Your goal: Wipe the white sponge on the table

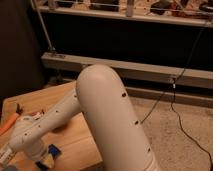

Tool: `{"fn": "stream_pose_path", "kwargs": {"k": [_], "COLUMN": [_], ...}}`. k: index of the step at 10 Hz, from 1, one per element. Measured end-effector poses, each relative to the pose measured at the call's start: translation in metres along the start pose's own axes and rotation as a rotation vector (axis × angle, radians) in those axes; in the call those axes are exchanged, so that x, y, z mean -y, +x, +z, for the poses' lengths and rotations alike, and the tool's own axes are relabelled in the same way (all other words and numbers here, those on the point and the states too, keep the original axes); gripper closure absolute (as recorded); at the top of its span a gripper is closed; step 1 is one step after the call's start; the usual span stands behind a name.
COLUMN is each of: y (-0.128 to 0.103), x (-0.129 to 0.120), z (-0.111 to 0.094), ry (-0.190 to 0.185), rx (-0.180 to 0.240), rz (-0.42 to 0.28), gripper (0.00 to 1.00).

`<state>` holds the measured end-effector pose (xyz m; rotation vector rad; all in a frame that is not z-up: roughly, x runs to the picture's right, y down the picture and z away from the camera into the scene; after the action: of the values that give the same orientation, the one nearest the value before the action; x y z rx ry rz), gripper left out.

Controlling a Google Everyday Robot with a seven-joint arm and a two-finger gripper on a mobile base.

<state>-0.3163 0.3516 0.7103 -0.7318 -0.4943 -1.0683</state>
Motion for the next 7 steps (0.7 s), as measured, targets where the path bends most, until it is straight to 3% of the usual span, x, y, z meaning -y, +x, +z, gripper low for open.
{"fn": "stream_pose_path", "kwargs": {"k": [7], "y": [-0.0044], "x": [0.0069], "z": [0.0015], "ry": [-0.018], "rx": [0.002], "rz": [-0.032], "gripper": [0.63]}}
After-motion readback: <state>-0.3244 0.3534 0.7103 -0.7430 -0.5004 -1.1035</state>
